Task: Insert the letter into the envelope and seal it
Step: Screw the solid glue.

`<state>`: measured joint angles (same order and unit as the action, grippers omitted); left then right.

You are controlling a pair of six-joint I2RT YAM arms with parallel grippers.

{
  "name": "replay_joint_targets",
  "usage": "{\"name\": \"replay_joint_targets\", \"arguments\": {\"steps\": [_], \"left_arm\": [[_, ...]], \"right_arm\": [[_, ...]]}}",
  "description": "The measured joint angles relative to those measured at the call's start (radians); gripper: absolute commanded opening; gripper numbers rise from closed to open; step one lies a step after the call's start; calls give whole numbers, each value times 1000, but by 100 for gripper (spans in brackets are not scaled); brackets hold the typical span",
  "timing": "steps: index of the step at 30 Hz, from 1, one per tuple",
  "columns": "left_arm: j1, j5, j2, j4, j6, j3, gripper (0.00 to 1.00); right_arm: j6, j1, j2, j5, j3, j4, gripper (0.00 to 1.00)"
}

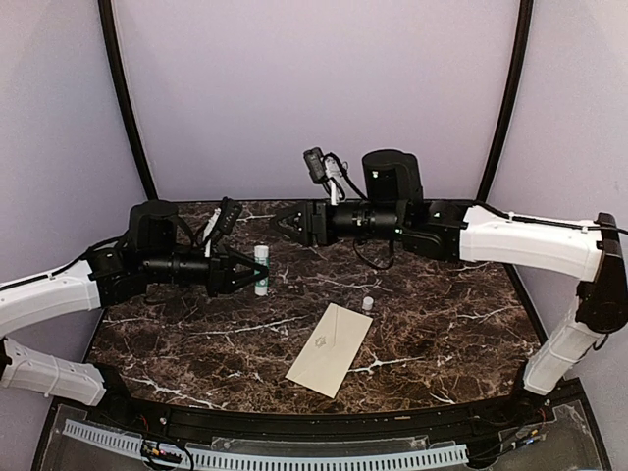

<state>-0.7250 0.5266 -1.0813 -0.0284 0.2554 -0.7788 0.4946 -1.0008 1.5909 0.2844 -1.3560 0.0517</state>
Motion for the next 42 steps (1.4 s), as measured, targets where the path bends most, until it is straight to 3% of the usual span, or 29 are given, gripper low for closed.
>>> {"name": "replay_joint_targets", "arguments": {"steps": [9, 22, 27, 33, 42], "left_arm": [[-2, -205, -51, 0, 32, 0, 0], [-4, -218, -70, -1, 45, 0, 0], [-4, -214, -72, 12, 45, 0, 0], [-5, -198, -72, 15, 45, 0, 0], [-5, -183, -74, 18, 44, -6, 0]], "right_arm": [[109, -28, 183, -78, -68, -42, 50], [129, -53, 252, -129, -171, -69, 18], [124, -50, 256, -135, -175, -74, 19], [99, -51, 257, -99, -185, -98, 35], [60, -53, 272, -76, -218, -138, 27]]}}
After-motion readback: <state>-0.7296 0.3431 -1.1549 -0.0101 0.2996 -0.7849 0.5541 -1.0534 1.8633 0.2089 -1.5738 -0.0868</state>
